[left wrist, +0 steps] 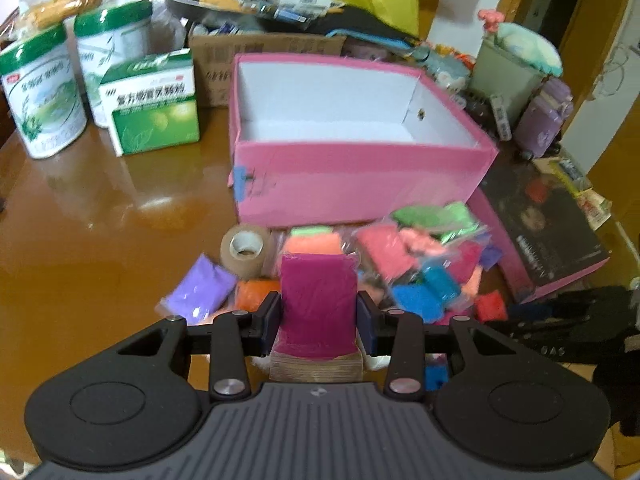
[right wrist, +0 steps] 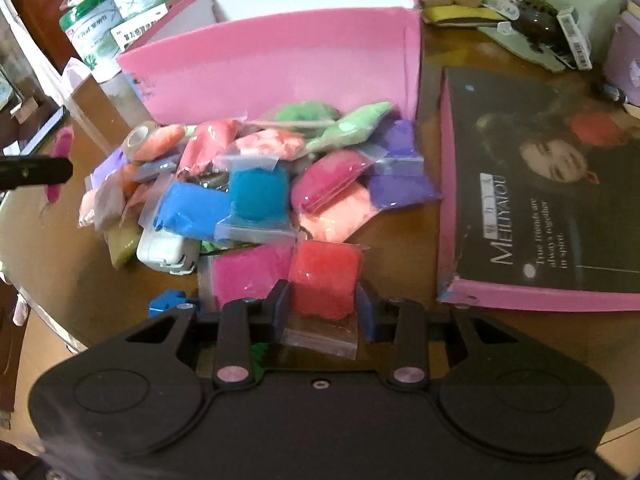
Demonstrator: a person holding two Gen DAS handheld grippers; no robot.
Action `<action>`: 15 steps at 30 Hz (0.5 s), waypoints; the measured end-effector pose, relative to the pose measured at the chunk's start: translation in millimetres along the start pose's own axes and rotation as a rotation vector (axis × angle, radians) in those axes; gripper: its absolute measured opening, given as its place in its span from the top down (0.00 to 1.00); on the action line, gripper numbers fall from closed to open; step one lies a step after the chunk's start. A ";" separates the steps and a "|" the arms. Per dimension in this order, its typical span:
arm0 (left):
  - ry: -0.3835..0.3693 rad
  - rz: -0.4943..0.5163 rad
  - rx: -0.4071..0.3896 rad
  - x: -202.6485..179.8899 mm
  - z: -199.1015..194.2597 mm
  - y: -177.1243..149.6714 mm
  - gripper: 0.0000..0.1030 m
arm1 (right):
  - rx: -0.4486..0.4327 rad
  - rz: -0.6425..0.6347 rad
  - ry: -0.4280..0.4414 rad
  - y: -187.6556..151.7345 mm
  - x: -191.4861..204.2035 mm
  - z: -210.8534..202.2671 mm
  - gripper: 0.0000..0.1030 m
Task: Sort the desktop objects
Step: 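Carry the magenta packet with the left tool down into the pink box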
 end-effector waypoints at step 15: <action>-0.031 0.089 -0.121 -7.3 18.6 100.5 0.63 | -0.046 0.084 -0.002 10.4 -14.1 -19.1 0.66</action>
Point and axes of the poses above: each gripper's, at about its wrist camera, not at the fingertips, and z roughly the way its jaws point, x to its left, y to its top, the point moved 4 cm from there along z, roughly the way its jaws point, and after that the axes turned 2 degrees about -z, right-handed, at the moved point
